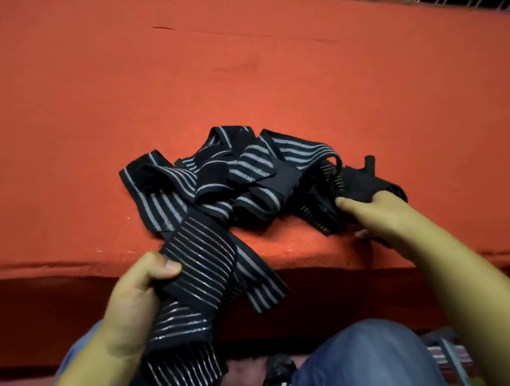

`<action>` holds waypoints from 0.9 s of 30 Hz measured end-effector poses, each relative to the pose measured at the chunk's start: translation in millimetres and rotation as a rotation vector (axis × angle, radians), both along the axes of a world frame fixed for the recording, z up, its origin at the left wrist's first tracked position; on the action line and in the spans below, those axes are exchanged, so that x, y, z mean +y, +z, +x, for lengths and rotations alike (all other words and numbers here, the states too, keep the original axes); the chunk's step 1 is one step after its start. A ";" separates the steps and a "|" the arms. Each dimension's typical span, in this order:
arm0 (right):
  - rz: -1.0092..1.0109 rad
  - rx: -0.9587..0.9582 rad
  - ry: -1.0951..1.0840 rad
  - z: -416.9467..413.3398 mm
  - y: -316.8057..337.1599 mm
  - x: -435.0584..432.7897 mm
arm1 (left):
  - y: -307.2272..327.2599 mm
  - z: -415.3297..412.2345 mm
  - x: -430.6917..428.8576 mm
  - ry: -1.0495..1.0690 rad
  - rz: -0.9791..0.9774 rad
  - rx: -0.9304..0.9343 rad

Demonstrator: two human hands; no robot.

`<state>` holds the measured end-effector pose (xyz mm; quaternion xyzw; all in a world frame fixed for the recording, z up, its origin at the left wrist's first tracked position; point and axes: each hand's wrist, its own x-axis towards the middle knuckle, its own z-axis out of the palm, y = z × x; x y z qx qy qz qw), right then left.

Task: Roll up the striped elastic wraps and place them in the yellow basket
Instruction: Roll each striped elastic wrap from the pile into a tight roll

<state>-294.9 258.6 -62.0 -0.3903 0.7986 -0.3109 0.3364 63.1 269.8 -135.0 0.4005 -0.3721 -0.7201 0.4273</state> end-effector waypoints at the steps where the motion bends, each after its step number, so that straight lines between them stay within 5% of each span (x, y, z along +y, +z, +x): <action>1: 0.012 -0.052 -0.002 -0.4 -1.7 8.2 | 10.8 -7.6 5.5 0.033 0.024 -0.020; 7: 0.099 -0.171 0.075 16.3 -22.2 57.3 | 24.3 -26.2 31.1 -0.020 0.085 0.061; 11: -0.153 -0.455 0.225 55.8 -43.3 95.9 | 20.9 -34.7 46.6 -0.185 0.217 0.222; 15: -0.324 -0.563 0.452 104.4 -71.1 119.7 | 3.8 -45.4 54.9 -0.320 0.133 0.056; 19: -0.407 -0.559 0.361 113.9 -94.9 119.1 | -7.2 -51.7 51.5 -0.344 0.011 -0.047; 23: -0.424 -0.935 0.149 101.5 -111.3 122.8 | -16.3 -50.9 46.5 -0.251 -0.067 -0.041; 27: -0.419 -1.102 0.013 96.6 -111.9 120.9 | -22.5 -51.0 42.8 -0.175 -0.071 0.004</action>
